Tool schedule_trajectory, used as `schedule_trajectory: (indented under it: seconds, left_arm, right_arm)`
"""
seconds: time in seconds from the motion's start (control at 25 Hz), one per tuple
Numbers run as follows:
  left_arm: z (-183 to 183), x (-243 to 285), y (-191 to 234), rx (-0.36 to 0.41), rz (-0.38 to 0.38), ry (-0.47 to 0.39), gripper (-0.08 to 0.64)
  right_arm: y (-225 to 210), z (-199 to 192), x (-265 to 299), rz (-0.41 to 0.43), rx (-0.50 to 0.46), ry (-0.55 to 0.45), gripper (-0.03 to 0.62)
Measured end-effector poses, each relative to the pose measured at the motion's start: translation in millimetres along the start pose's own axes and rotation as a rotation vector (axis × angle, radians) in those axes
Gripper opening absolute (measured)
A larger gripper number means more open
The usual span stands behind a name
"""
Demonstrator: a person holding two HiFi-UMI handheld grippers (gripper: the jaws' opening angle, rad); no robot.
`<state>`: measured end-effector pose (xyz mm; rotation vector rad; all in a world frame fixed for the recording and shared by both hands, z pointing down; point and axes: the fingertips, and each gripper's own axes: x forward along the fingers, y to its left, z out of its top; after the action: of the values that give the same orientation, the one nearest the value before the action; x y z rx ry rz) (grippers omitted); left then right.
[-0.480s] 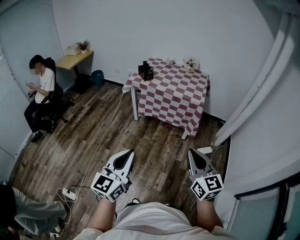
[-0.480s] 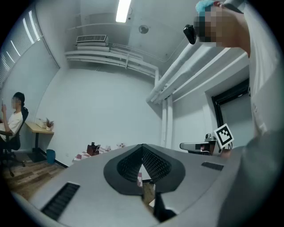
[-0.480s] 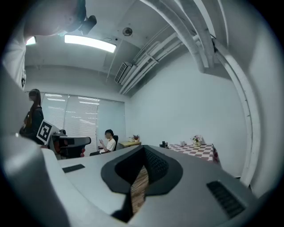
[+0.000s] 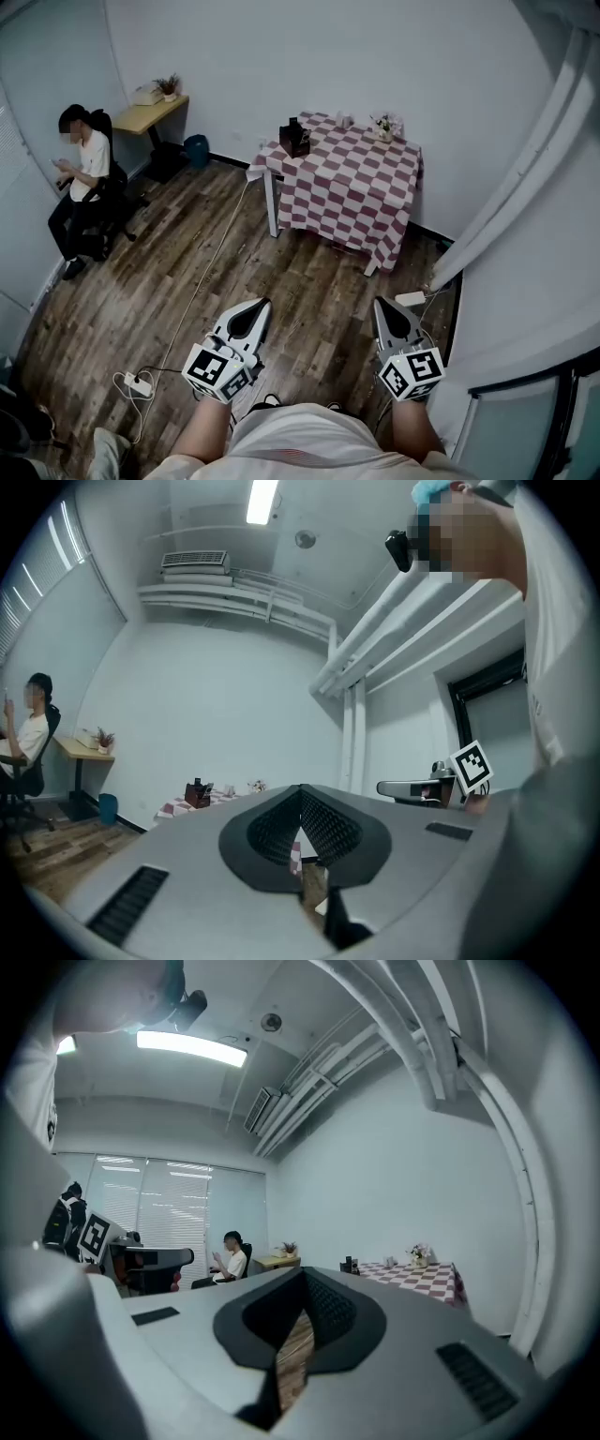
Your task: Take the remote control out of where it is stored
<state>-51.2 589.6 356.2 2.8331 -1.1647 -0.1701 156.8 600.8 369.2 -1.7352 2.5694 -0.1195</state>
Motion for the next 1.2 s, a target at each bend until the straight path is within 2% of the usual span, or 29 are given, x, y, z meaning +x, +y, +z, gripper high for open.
schedule_trajectory:
  seconds: [0.16,0.32,0.56,0.8,1.0,1.2]
  left_arm:
    - [0,-1,6,-0.001,0.007,0.003,0.008]
    - [-1,-2,13,-0.017,0.005,-0.003,0.008]
    - [1,-11,37,0.010,0.009,0.011,0.008]
    - [1,-27,63,0.011,-0.005,0.018,0.008]
    - [-6,-46,77,0.045,-0.009,0.040,0.008]
    - [-11,-57,95,0.012,0.011,0.028,0.008]
  right_arm:
    - [13,4,5,0.032,-0.047,-0.025,0.012]
    - [18,-2,15,0.041,-0.032,-0.009,0.012]
    - [42,-1,35,0.052,-0.096,-0.013,0.012]
    - [69,-13,50,0.041,-0.073,0.004,0.012]
    - [88,-25,59,0.017,-0.036,0.040,0.012]
    - [102,-32,73,0.022,-0.040,0.083,0.012]
